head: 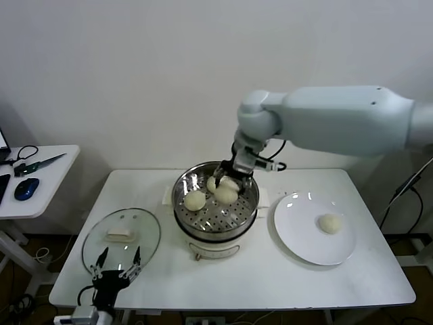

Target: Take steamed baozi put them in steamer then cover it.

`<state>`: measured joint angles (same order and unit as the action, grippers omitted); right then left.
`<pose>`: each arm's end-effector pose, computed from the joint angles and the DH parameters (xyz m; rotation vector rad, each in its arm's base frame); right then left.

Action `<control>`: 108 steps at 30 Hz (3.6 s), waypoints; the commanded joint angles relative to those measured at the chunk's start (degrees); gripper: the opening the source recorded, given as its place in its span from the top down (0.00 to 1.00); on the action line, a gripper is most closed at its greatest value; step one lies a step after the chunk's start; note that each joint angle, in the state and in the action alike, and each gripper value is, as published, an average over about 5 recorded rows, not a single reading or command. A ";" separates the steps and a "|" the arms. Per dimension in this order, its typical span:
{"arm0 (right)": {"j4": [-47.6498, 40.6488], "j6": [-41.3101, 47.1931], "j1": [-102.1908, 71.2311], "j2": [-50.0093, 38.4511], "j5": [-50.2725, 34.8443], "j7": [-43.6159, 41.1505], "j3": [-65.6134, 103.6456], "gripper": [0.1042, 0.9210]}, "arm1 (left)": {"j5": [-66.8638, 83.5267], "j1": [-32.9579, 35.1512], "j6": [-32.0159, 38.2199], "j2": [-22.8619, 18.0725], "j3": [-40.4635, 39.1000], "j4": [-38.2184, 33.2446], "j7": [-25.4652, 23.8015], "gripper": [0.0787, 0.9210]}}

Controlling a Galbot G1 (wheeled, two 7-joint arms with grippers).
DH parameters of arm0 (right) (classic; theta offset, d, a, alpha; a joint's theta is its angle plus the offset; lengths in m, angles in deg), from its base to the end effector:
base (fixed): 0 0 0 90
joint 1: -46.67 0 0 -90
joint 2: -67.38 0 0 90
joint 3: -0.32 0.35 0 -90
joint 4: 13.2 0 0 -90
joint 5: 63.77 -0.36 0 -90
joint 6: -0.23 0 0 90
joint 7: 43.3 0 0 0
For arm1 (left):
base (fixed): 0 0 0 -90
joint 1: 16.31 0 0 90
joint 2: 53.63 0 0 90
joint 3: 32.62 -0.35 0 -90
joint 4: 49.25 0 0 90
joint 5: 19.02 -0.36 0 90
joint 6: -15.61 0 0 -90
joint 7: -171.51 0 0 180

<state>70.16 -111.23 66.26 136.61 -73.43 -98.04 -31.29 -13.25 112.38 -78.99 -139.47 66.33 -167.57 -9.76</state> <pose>0.5096 0.1459 -0.0176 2.0987 -0.4360 2.2828 0.1349 0.0622 -0.3324 0.1145 -2.8882 -0.0577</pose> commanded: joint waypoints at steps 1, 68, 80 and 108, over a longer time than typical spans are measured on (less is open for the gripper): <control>-1.92 -1.96 -9.60 6.07 5.95 1.07 0.70 0.33 | 0.00 0.05 0.02 0.03 0.00 0.07 0.00 0.12; -25.48 30.53 -28.25 -34.07 -4.82 -4.54 13.69 0.12 | 0.86 -1.04 -0.31 0.28 0.02 1.03 -0.24 0.12; -32.22 29.54 -38.60 -27.99 -0.49 -3.13 22.68 0.12 | -0.10 -0.31 0.21 -0.50 -0.14 1.56 -0.14 0.12; -33.61 28.96 -36.42 -24.50 0.03 -3.88 21.69 0.31 | 0.16 -0.31 0.35 -0.43 0.31 2.00 -0.03 0.12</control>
<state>35.48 -82.42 27.63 112.07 -72.66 -101.66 -8.11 -13.03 112.03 -78.62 -139.92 66.66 -165.62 -9.75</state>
